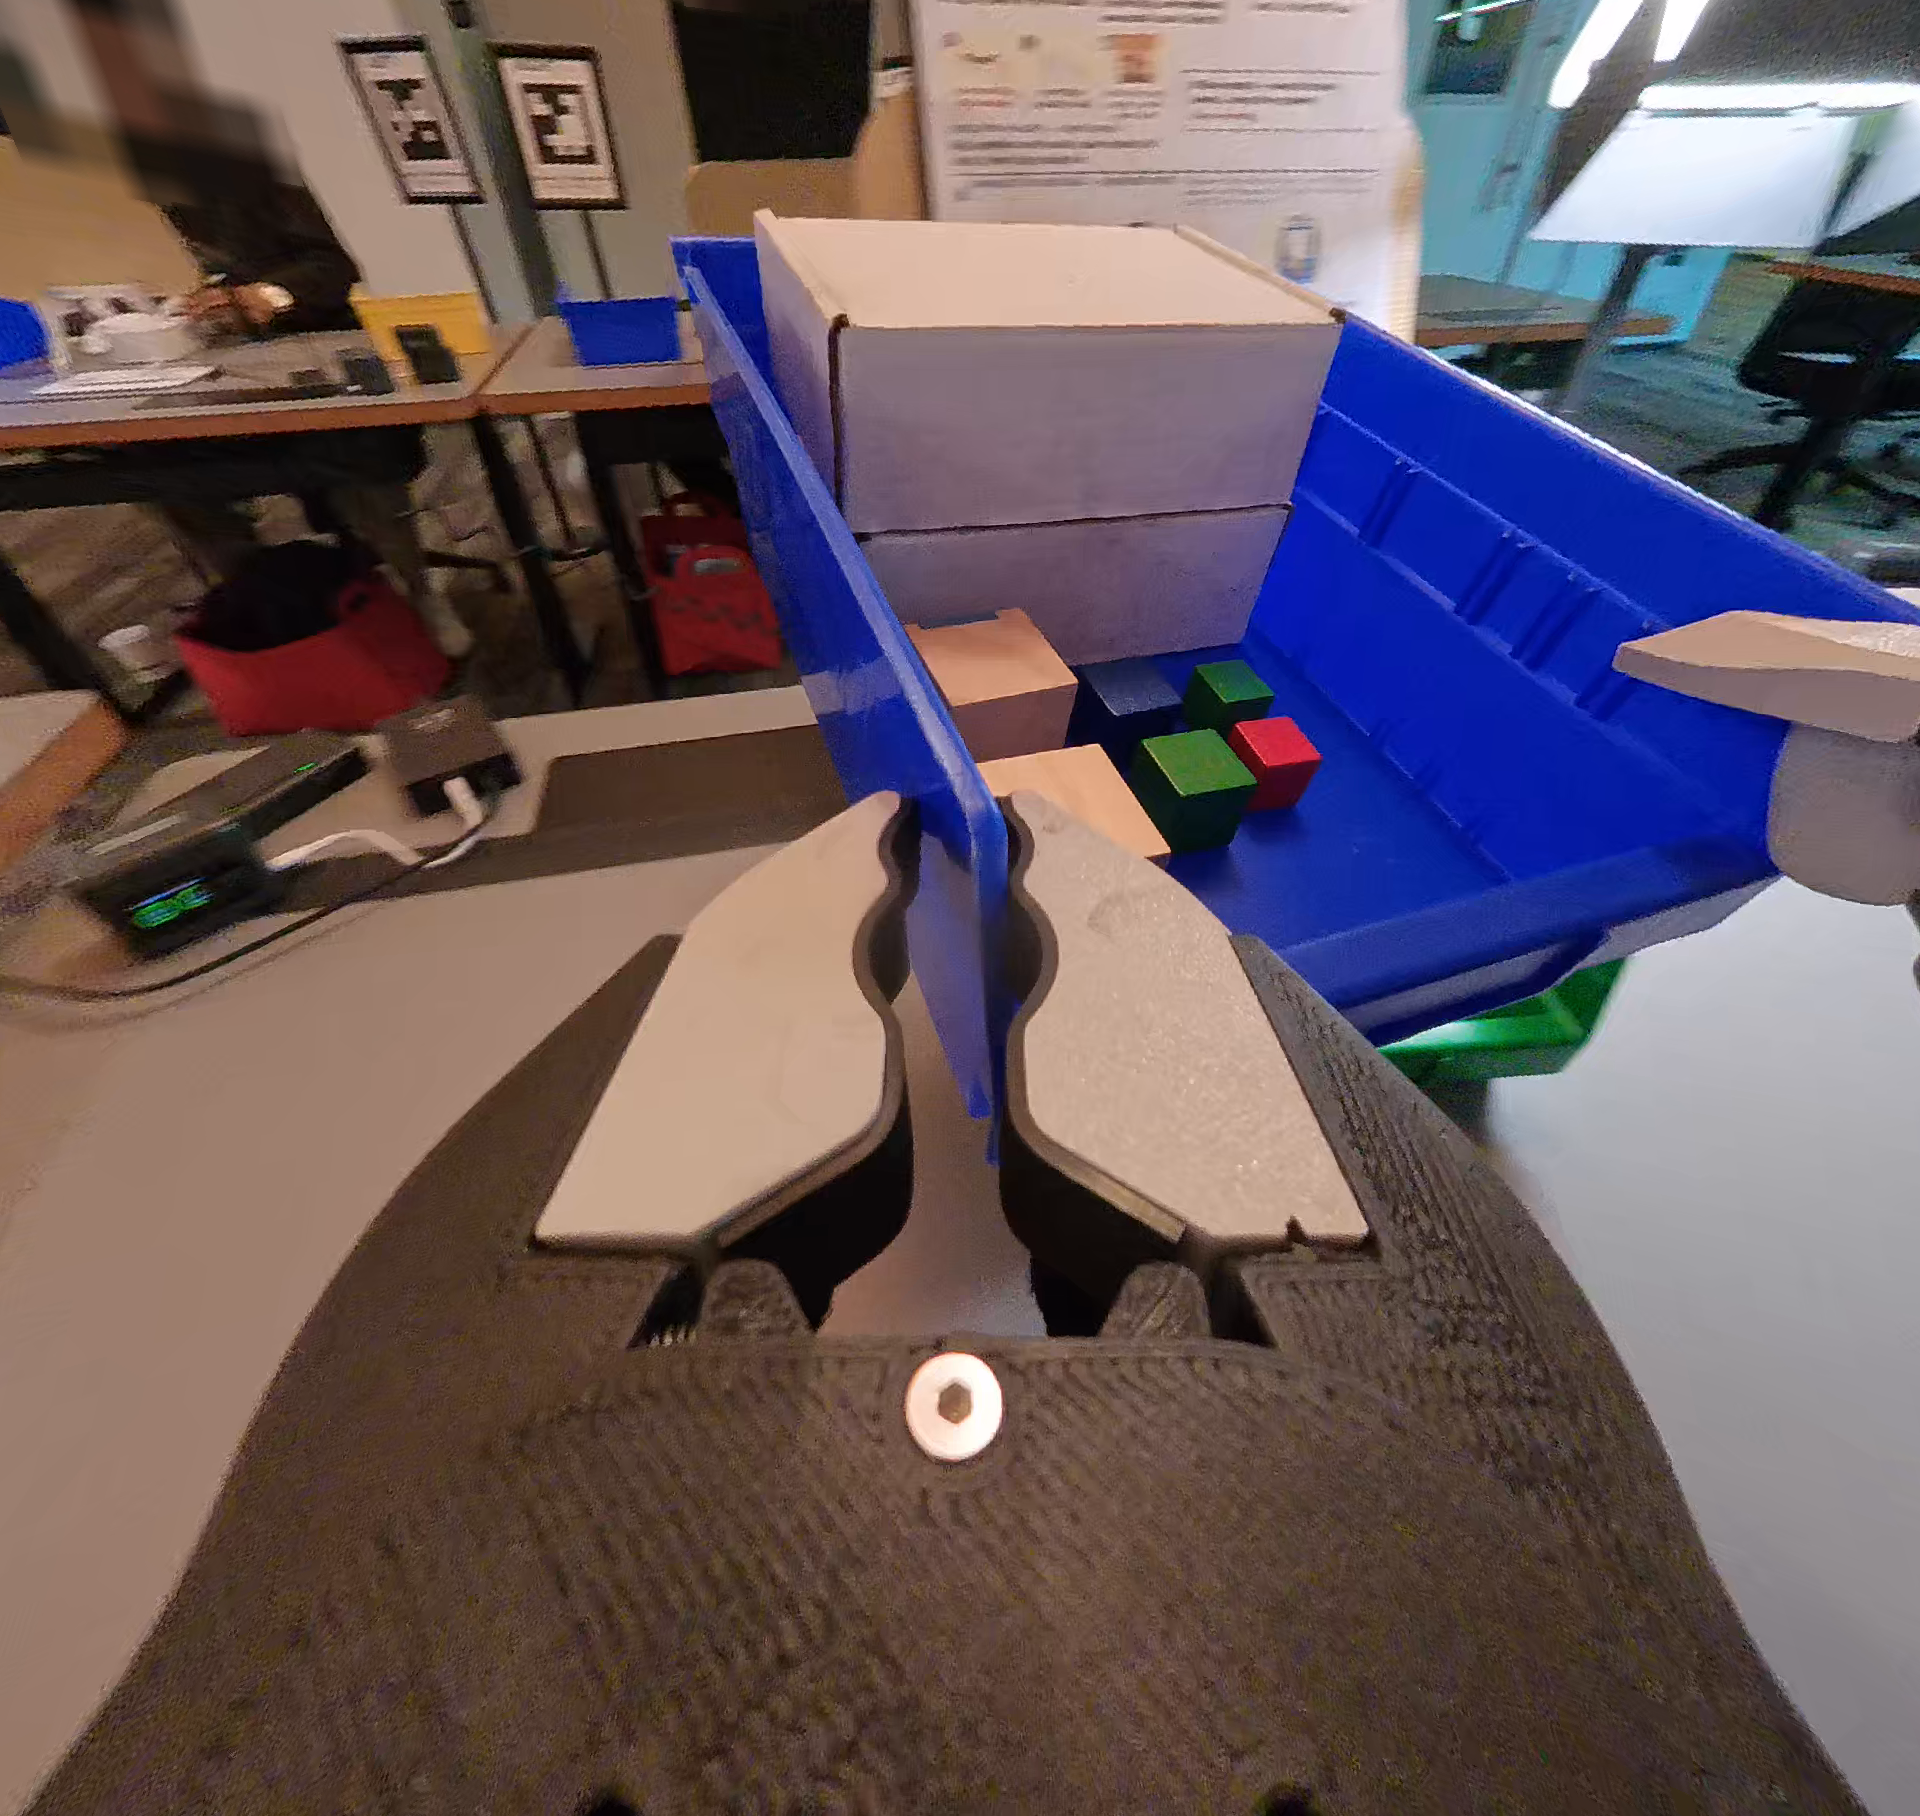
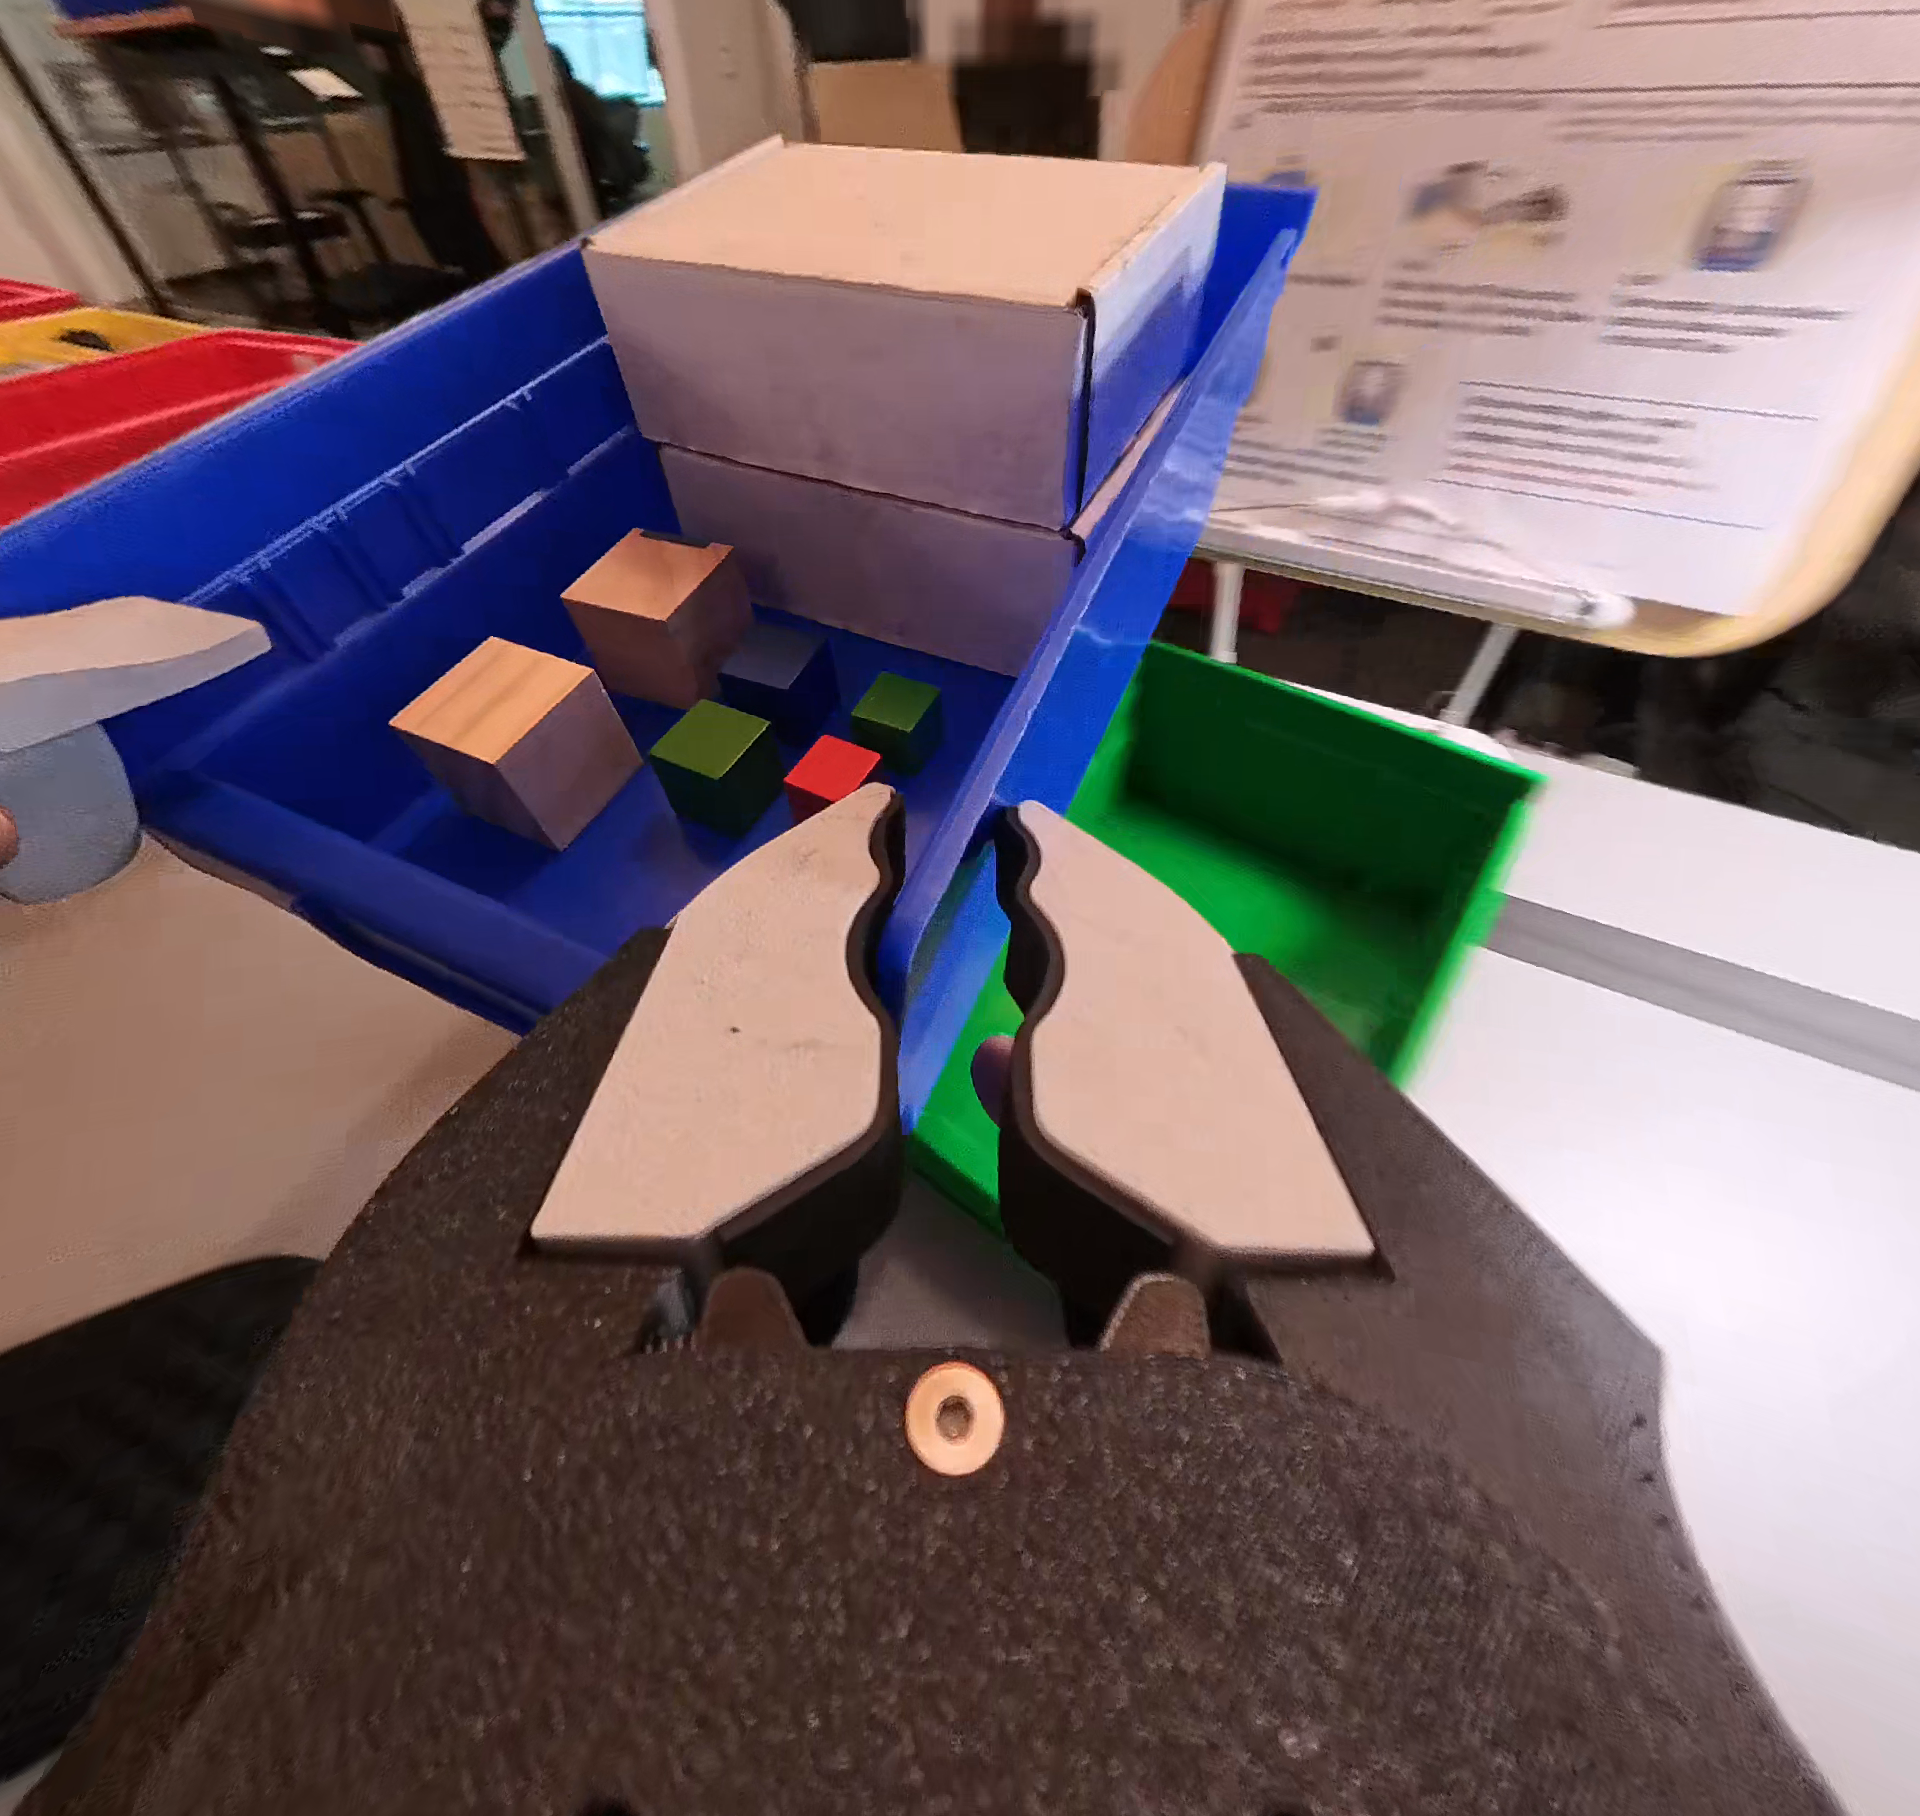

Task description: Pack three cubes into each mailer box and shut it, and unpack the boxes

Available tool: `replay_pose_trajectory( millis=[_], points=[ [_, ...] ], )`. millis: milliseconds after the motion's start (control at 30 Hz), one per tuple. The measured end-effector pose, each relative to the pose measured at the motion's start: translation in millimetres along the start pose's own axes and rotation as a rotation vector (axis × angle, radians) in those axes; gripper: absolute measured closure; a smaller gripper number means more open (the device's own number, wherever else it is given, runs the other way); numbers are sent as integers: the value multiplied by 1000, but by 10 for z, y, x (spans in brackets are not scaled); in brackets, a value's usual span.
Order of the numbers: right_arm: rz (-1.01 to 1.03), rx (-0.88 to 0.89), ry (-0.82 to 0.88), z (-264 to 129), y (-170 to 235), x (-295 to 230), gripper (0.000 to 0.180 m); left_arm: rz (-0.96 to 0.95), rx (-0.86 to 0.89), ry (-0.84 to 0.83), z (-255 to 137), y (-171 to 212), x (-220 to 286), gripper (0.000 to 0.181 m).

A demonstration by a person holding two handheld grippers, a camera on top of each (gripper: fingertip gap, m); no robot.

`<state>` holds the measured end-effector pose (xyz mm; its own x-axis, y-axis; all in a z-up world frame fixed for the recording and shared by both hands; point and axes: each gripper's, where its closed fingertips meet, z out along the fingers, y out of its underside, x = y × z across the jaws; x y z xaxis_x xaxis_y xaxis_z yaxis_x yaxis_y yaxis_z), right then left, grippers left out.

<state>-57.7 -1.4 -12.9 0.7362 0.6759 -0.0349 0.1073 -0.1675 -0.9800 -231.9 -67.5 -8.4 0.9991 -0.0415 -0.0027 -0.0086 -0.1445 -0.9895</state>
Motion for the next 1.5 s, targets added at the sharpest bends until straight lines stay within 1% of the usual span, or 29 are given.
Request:
replay_pose_trajectory(
  millis=[167,333,433,533,700,833,900,933,967,1000,1067,1100,1167,1233,1267,1300,1367,1433,1500],
  points=[
    [-14,-11,-146,569,148,-828,162,-25,-9,-120,-375,295,-839,168],
    [-24,-21,-242,941,526,-1395,159,-76,-40,-184,-558,801,-1385,169],
    [-3,-62,-260,1099,860,-1527,158,-90,-101,-197,-542,1155,-1525,169],
    [9,-104,-262,1159,1127,-1547,158,-108,-138,-186,-504,1444,-1548,170],
    [-28,-146,-236,1219,1353,-1481,158,-142,-153,-185,-402,1748,-1516,170],
    [-59,-155,-225,1285,1434,-1385,158,-119,-143,-191,-318,1798,-1478,169],
    [-111,-208,-242,1282,1497,-1362,157,-102,-157,-185,-289,1822,-1473,168],
    [-138,-220,-262,1248,1499,-1351,156,-98,-143,-172,-291,1796,-1460,163],
    [-164,-230,-287,1193,1484,-1328,155,-91,-106,-159,-314,1723,-1450,152],
    [-183,-250,-301,1121,1461,-1273,146,-77,-55,-160,-361,1614,-1461,145],
    [-236,-280,-317,954,1379,-1099,125,-12,36,-156,-474,1363,-1456,144],
    [-289,-304,-310,876,1350,-982,122,36,50,-128,-505,1262,-1400,144],
    [-461,-372,-256,784,1349,-681,118,138,-21,-40,-479,1192,-1212,138],
    [-618,-518,-233,747,1501,-424,112,256,-131,86,-403,1232,-927,128],
    [-689,-597,-225,748,1609,-314,109,322,-182,158,-367,1277,-760,123],
    [-751,-639,-209,780,1687,-226,108,388,-231,233,-335,1343,-590,117],
    [-803,-702,-225,844,1863,-178,110,502,-358,364,-276,1566,-319,109],
    [-845,-760,-230,903,2035,-147,115,607,-514,435,-202,1874,-220,102],
    [-891,-796,-204,962,2168,-62,135,706,-647,450,-109,2162,-255,103]
  ],
)
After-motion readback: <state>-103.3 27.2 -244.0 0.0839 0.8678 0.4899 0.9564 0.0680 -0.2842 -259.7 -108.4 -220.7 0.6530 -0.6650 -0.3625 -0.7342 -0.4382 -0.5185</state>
